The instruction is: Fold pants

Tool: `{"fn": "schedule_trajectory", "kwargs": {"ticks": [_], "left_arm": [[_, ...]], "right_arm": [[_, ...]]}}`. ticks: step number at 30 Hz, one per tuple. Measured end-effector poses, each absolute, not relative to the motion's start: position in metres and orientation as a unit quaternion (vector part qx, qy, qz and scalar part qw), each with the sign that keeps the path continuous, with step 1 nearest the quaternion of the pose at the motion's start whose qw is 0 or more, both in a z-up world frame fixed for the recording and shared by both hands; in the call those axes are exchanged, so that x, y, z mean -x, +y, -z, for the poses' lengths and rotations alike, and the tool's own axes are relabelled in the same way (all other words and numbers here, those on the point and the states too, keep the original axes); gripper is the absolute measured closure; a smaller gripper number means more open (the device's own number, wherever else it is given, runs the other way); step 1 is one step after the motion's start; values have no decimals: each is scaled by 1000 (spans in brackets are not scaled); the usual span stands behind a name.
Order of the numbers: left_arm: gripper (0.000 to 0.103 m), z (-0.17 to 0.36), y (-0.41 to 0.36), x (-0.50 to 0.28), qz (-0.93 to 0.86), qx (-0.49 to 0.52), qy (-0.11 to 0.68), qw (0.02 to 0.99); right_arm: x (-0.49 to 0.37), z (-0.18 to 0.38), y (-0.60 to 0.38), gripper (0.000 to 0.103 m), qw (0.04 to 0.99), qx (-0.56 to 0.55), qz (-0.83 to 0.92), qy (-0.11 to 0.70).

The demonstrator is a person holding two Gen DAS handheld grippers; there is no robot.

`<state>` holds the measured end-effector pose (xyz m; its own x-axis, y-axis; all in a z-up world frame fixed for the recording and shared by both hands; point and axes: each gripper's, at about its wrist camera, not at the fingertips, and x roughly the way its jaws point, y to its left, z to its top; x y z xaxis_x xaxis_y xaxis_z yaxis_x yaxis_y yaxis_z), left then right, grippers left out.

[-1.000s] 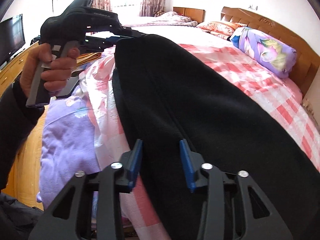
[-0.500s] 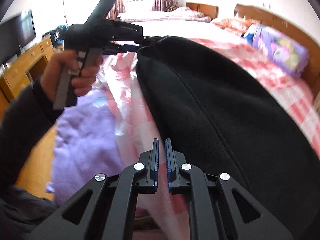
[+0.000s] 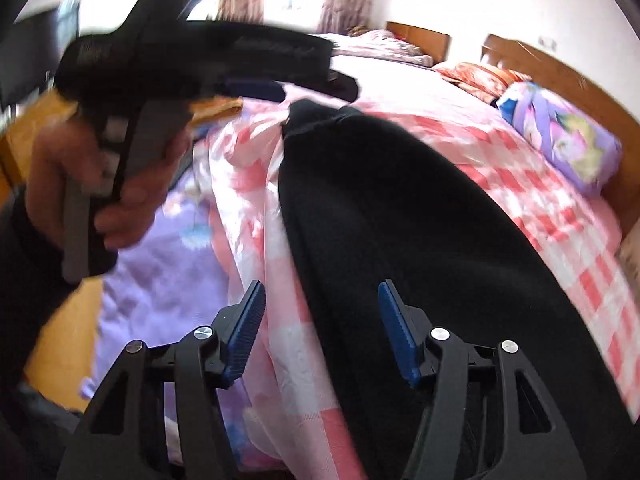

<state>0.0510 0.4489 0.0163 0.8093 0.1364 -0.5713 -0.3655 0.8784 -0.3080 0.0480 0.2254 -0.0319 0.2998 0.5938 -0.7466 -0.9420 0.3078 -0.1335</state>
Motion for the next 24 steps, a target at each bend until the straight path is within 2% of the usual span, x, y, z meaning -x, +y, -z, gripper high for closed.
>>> {"fn": "schedule_trajectory", "kwargs": {"ticks": [1,3,9,11,15,21,24], "left_arm": [[19,-11,449,-50,-136,214,280,926],[19,2,456,-45,-140,239,284,918],[18,12,468,-23,-142,270,285,909],[16,13,466,-20,-143,265,288,909],[16,21,466,-12,-140,272,294,906],[16,24,464,-8,-140,270,297,905],[15,22,462,-10,-140,269,296,906]], "right_arm": [[-46,38,228,57,748,305,-508,298],[-53,42,230,60,744,304,-508,308],[-71,46,229,60,740,314,-501,320],[-71,48,227,64,736,317,-510,312],[-82,39,221,93,729,287,-527,328],[-76,24,214,93,722,251,-550,336],[-81,37,212,94,719,236,-547,358]]}}
